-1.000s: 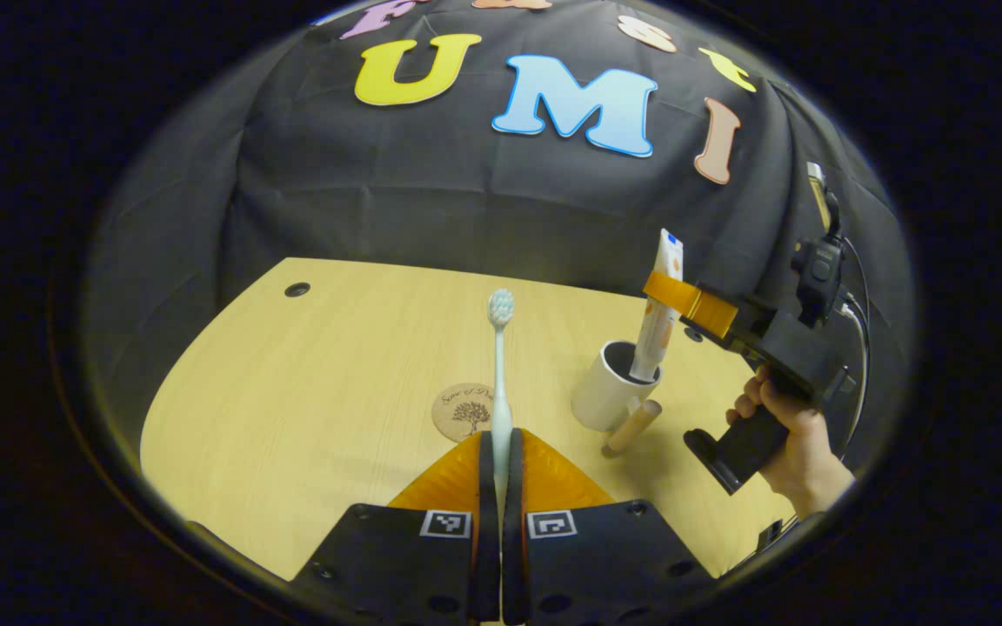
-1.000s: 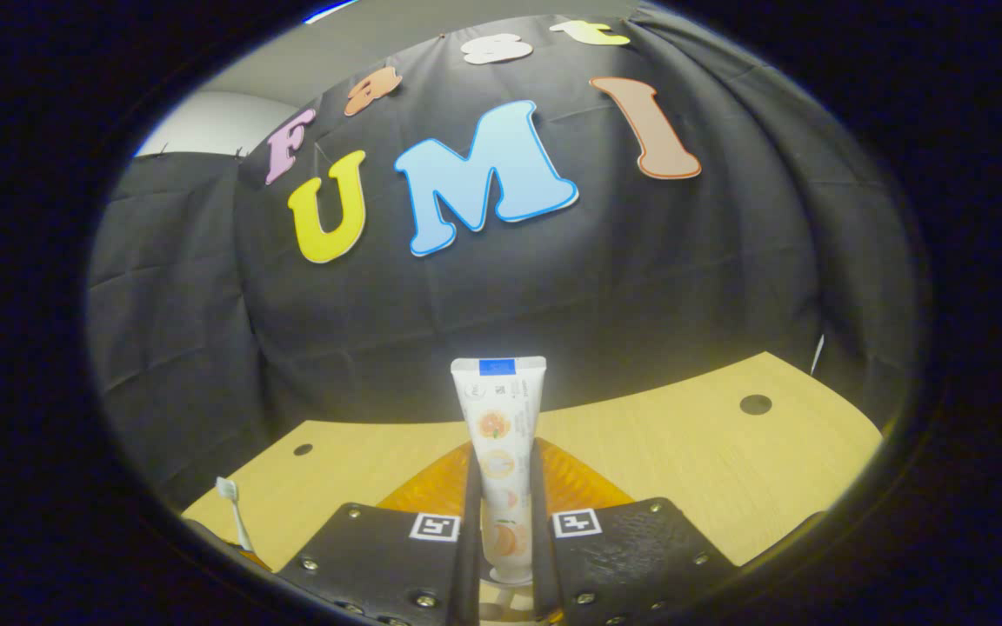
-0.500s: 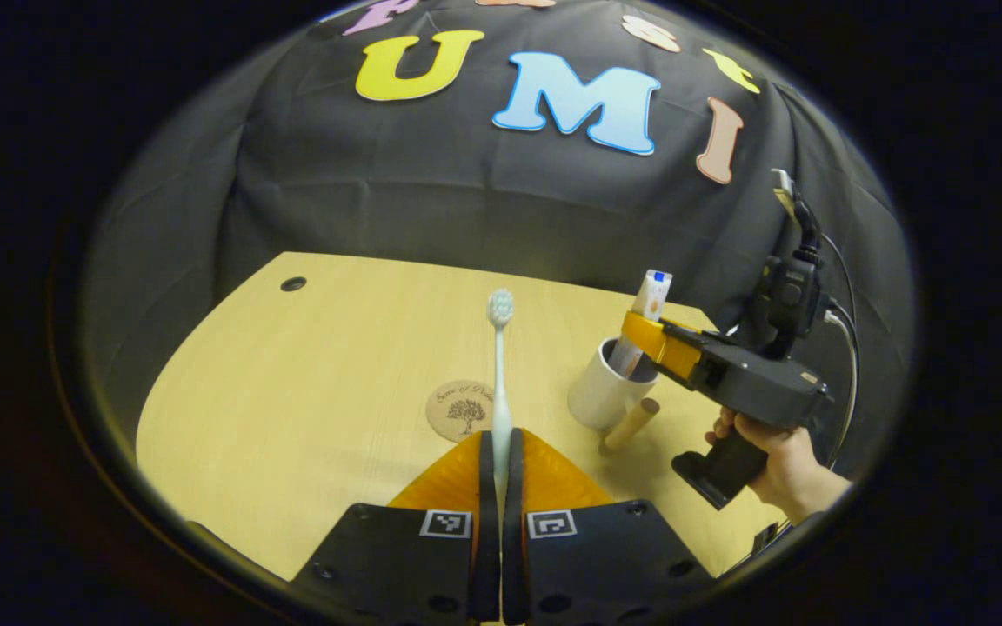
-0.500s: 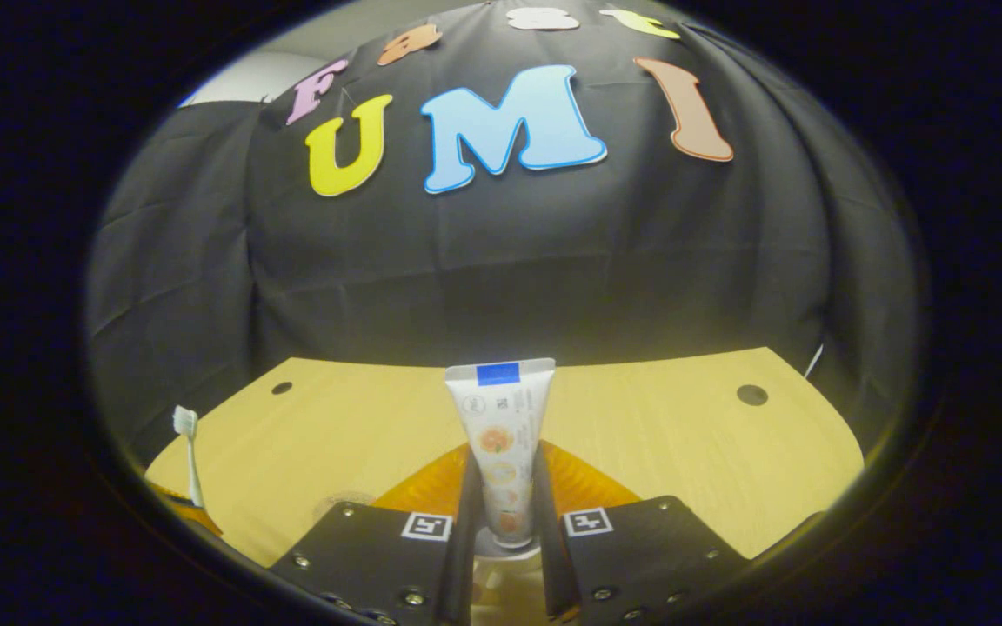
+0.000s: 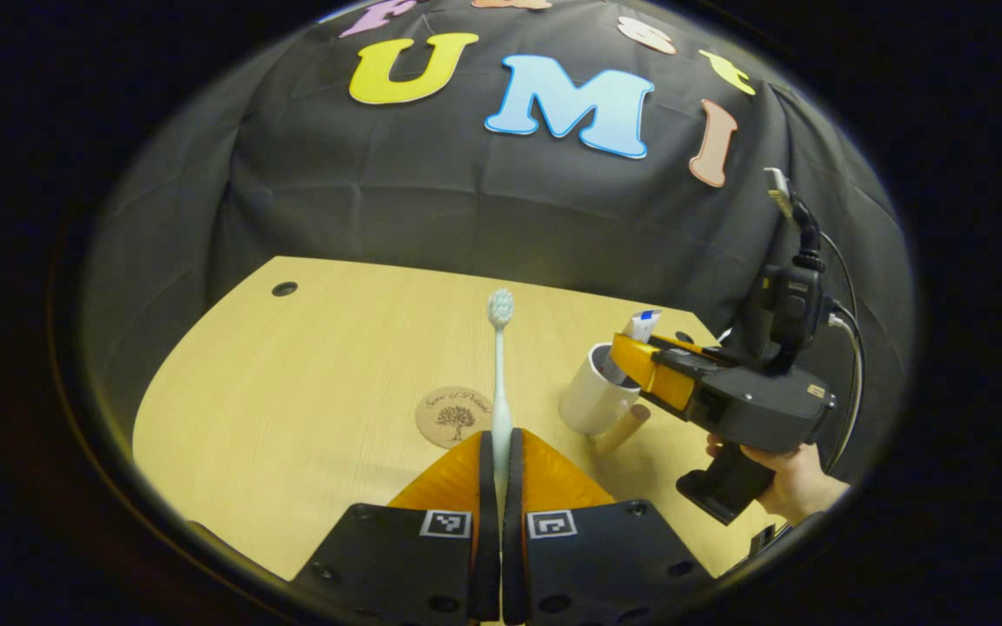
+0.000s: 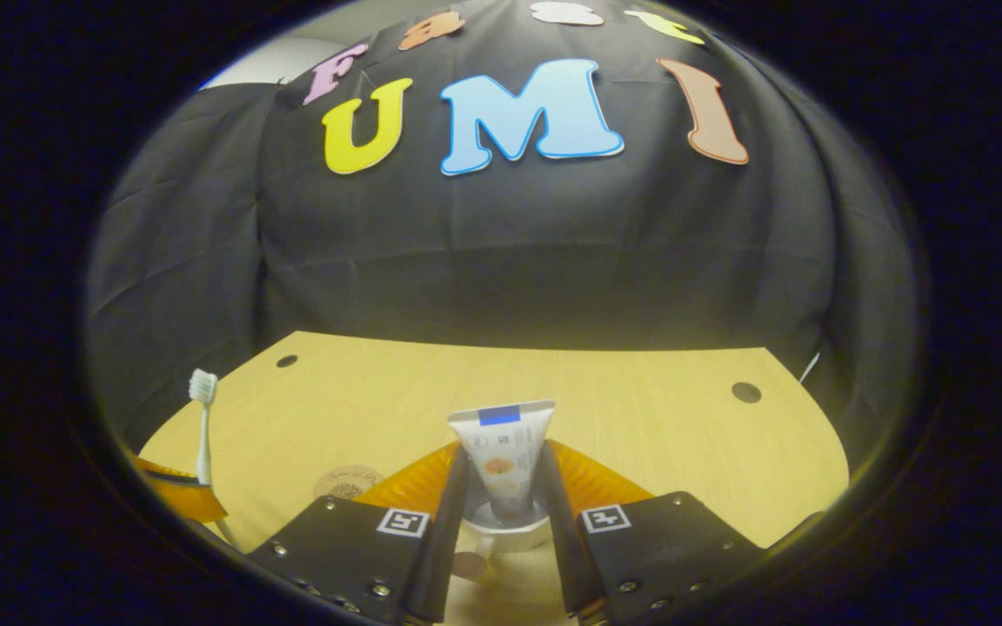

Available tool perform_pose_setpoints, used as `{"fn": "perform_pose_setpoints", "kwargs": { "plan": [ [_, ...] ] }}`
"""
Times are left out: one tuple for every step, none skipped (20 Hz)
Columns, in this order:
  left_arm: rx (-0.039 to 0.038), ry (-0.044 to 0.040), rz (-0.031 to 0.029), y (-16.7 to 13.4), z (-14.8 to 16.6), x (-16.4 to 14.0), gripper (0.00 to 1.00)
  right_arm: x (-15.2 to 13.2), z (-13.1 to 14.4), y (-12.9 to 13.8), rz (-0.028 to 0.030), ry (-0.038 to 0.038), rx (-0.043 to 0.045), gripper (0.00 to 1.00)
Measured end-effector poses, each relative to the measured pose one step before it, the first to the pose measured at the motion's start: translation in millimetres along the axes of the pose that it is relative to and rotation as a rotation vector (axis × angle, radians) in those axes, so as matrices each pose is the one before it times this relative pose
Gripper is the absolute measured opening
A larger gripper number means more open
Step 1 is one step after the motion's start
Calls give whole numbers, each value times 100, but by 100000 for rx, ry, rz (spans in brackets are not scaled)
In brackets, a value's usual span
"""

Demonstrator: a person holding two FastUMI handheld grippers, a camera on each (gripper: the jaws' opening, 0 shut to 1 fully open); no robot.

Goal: Put the toothbrush and toothpaste on the desktop into the cup, then pick up the cup and place it on the coaster on the desktop.

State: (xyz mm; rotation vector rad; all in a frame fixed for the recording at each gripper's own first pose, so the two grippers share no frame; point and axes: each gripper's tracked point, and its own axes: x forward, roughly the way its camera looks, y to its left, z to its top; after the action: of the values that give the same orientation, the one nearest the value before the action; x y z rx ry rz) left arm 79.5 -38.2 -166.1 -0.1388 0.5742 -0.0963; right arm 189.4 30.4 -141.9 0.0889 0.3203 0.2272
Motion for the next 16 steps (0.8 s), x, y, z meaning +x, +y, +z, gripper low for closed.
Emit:
{"fn": "perform_pose_setpoints", "kwargs": {
  "plan": [
    [-351,-1230,-1412,-294,283,172,8,-489,21,-106,-14,481,-475,46],
    [-288,-1568,-1345,-232,440,285,8,-722,261,162,1200,-823,-150,49],
    [214,-1613,-1269,-247,415,282,10,-767,914,229,1222,-3966,389,47],
    [740,-1463,-1006,-208,297,469,10,-615,1229,-239,-773,-5644,-603,49],
    [1044,-1158,-754,-252,355,414,9,-631,1564,-415,-1758,-5291,-1770,49],
    [995,-1315,-1206,-239,478,471,9,-545,1298,-685,-2875,-4429,-1467,49],
    [933,-1498,-1354,-336,498,417,9,-378,1100,-445,-1515,-3177,-193,49],
    [797,-1359,-1461,-368,356,462,10,-449,707,-191,-917,-2270,1112,49],
    [741,-1468,-1852,-489,436,424,9,-394,635,-234,-462,-1034,1593,46],
    [775,-1506,-1864,-533,473,587,9,-304,118,-85,-258,-200,1326,49],
    [944,-1824,-2137,-634,640,555,9,-383,178,-439,-1436,410,495,73],
    [1183,-1996,-1907,-450,593,647,9,-432,76,-218,-554,301,29,96],
    [1065,-2584,-2010,-471,772,558,9,-542,170,-291,-1326,555,-368,92],
    [663,-3518,-2268,-544,968,607,9,-372,-41,-490,-1482,623,-508,96],
    [13,-4307,-2465,-499,1134,671,9,-558,-6,-418,-1253,794,-161,96],
    [285,-2615,-2515,-465,622,527,8,-563,-118,-568,-1456,561,674,96]
  ]
}}
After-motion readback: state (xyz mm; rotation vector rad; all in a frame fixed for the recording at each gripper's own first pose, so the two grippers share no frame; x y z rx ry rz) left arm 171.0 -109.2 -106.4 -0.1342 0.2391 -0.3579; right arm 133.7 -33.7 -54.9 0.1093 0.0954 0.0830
